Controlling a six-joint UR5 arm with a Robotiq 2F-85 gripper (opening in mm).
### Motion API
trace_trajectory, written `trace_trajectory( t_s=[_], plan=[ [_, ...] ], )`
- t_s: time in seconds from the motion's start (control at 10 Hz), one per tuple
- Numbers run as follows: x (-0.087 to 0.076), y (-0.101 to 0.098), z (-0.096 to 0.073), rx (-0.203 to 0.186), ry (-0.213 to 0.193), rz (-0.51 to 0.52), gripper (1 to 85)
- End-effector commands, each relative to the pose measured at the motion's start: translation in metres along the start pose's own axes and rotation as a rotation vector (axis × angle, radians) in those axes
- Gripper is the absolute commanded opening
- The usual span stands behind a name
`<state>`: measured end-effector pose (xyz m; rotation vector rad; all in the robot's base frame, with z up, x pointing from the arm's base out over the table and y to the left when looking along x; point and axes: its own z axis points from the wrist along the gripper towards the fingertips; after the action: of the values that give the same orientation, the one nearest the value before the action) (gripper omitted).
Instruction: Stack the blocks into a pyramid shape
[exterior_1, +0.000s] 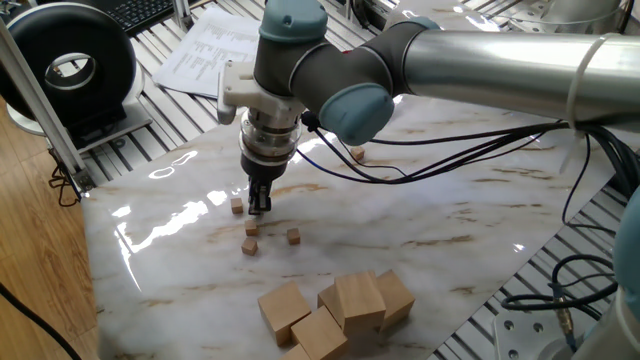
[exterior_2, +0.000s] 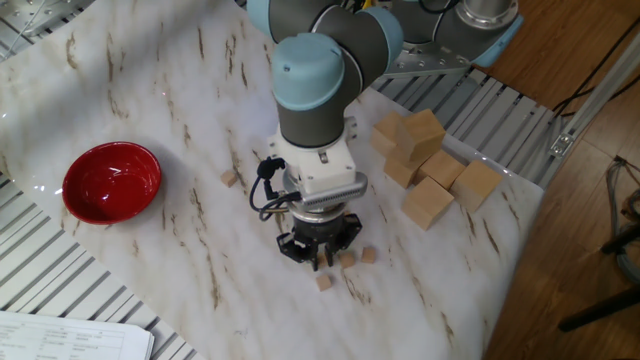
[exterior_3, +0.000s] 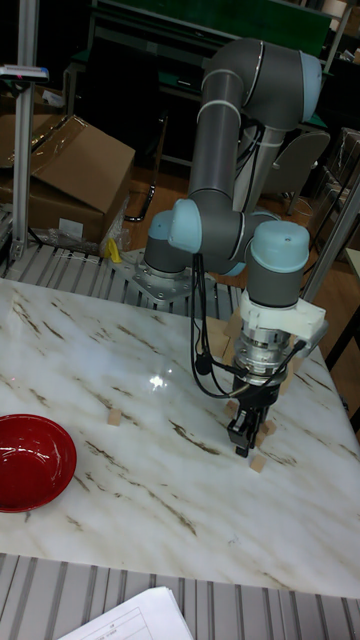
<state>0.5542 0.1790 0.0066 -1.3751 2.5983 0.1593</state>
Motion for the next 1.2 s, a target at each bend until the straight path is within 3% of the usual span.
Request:
trace_trajectory(
  t_s=[0.0,0.1,0.5,0.8,1.1],
  plan=[
    [0.0,0.0,-0.002,-0.001,-0.007,0.03,19.0],
    [0.007,-0.002,-0.004,0.006,0.015,0.011,18.7],
    [0.01,-0.005,-0.005,0.012,0.027,-0.006,18.7],
    [0.019,-0.012,-0.005,0.03,0.059,-0.047,18.0],
    [0.043,-0.027,-0.018,0.046,0.154,-0.132,18.3]
  ],
)
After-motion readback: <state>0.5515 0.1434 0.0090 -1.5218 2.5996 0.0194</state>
